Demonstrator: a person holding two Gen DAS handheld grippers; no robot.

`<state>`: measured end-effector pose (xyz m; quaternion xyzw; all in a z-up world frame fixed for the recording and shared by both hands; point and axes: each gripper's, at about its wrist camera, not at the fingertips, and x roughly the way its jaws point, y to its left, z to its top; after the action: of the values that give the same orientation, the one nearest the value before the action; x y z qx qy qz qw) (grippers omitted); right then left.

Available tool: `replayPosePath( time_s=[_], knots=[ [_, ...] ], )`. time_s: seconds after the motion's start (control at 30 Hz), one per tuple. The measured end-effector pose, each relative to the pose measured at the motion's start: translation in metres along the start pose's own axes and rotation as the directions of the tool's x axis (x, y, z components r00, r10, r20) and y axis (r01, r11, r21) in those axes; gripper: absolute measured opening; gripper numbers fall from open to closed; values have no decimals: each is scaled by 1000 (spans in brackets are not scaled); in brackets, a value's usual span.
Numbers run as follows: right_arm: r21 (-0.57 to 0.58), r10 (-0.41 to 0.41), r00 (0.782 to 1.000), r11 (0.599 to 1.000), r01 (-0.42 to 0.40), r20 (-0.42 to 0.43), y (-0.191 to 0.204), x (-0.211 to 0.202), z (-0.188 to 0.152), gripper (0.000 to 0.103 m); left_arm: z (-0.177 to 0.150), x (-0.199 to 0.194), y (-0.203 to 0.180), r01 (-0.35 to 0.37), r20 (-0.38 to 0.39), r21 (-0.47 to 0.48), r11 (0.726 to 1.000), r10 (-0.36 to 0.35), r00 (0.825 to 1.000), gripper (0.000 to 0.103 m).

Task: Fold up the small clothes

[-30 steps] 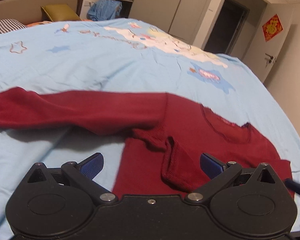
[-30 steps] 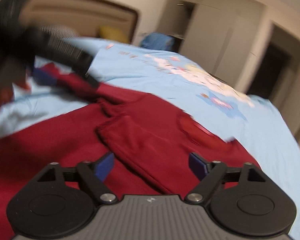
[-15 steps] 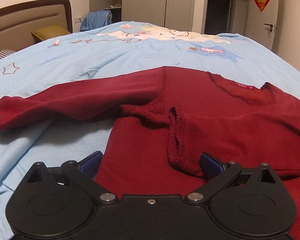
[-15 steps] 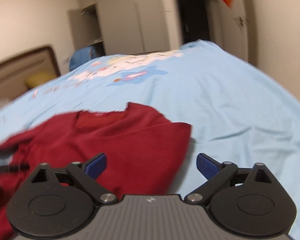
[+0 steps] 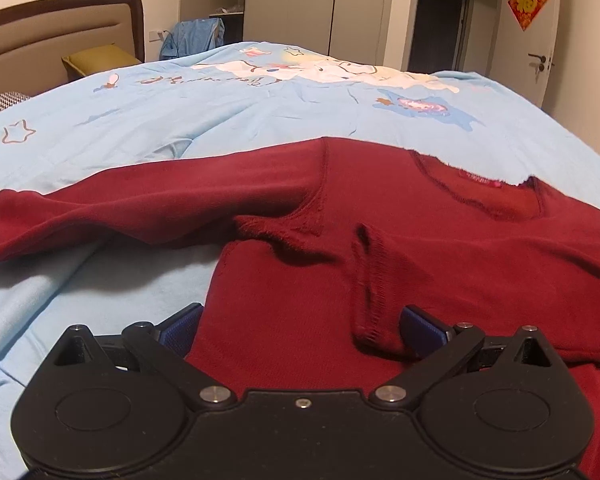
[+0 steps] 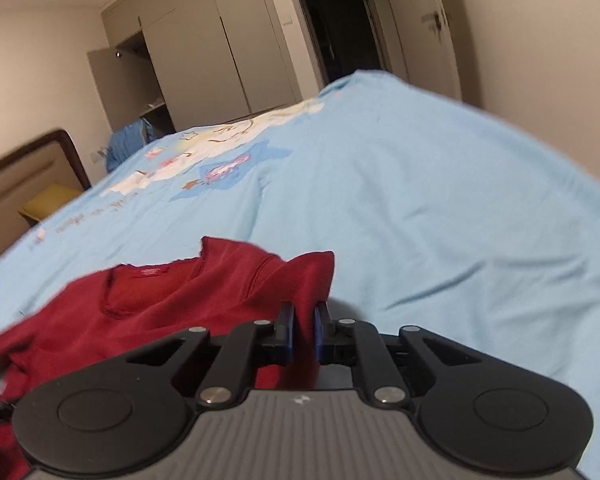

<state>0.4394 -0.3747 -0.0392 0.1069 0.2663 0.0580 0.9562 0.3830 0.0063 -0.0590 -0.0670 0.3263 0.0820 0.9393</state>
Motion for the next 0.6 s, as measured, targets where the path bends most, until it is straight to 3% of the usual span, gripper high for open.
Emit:
replayPosePath(
  time_s=[0.13, 0.27, 0.37, 0.43, 0.6],
  knots=[
    [-63, -75, 997, 995, 75, -3, 5, -5, 4, 10, -2, 6, -10, -40, -10, 49, 998, 40, 999, 103],
    [-57, -81, 996, 995, 78, -41, 6, 8, -1, 14, -3, 7, -10, -40, -8, 50, 998, 40, 999, 103],
    [-44, -74, 997, 996, 73, -31, 2, -4, -7, 30, -4, 8, -8, -32, -7, 40, 999, 32, 999, 103],
    [-79, -79, 997, 994, 77, -20, 2, -19, -17, 46, -5, 9, -8, -33, -1, 40, 999, 33, 999, 103],
    [-149, -115, 993, 983, 110, -22, 3, -61, -57, 47, -8, 10, -10, -40, 9, 48, 998, 39, 999, 103]
  ],
)
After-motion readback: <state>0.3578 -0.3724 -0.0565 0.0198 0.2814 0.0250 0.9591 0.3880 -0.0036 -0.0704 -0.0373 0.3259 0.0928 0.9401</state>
